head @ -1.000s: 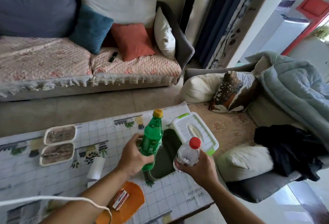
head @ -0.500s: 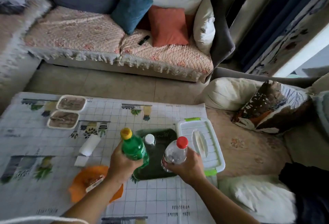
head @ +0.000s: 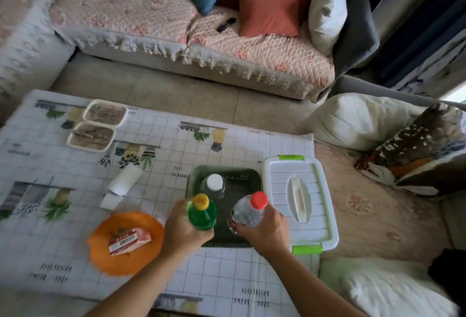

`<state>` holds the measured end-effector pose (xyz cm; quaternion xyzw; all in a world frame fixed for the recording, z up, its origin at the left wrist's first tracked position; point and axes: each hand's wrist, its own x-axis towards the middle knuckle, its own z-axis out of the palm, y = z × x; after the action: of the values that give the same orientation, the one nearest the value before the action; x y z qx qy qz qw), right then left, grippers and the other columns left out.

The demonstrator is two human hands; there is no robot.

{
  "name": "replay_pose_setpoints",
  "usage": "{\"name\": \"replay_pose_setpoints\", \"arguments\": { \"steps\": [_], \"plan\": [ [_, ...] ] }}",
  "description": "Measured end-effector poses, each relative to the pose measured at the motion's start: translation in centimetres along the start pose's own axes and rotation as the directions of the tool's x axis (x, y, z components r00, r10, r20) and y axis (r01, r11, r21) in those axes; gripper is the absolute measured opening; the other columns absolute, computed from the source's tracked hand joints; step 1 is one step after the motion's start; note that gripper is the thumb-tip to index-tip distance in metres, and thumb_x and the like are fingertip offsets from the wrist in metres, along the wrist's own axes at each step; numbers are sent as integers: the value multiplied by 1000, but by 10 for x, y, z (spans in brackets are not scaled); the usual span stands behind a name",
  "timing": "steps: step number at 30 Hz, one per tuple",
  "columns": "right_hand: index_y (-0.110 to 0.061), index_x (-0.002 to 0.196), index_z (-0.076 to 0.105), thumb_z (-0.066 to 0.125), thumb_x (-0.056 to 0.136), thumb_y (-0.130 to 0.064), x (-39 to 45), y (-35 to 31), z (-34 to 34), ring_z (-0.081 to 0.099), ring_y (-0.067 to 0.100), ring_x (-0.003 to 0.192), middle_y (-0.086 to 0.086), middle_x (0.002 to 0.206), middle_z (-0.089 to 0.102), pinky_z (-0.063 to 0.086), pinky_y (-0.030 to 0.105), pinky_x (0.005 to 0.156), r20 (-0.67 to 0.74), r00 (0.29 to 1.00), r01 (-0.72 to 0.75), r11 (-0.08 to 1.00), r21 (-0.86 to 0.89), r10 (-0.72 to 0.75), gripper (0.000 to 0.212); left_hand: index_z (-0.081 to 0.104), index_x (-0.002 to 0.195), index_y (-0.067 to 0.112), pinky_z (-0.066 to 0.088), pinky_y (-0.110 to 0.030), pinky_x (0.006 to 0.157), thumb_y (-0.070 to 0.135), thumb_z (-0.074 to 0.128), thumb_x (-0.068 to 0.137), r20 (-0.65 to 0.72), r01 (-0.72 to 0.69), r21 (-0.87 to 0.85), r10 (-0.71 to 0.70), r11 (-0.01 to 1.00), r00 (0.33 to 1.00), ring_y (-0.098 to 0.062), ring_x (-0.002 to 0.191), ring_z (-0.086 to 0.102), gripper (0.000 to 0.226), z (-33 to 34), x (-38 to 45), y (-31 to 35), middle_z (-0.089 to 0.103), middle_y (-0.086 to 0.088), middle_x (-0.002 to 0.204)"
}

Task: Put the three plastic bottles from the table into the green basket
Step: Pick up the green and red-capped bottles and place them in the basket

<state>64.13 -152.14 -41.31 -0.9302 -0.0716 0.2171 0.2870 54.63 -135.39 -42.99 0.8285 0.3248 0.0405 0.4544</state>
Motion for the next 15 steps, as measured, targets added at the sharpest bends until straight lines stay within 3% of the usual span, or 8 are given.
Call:
{"name": "replay_pose_setpoints", "arguments": {
  "steps": [6,15],
  "plan": [
    [-25,96,54,83,58,-46,3,6,14,58,13,74,-10,87,58,55,35,69,-75,995,64,998,-26,-66,52,56,100,27,57,-27,67,14,87,53,-1,-74,74,75,995,997,-6,82,63,58,16,3,-12,64,11,88],
    [-29,89,48,74,64,-43,13,14,30,59,16,68,-11,75,59,53,34,63,19,995,95,990,-102,-94,39,58,96,27,56,-23,60,16,89,49,30,-65,151,62,986,998,-10,77,65,57,21,9,-28,68,10,84]
  ]
}}
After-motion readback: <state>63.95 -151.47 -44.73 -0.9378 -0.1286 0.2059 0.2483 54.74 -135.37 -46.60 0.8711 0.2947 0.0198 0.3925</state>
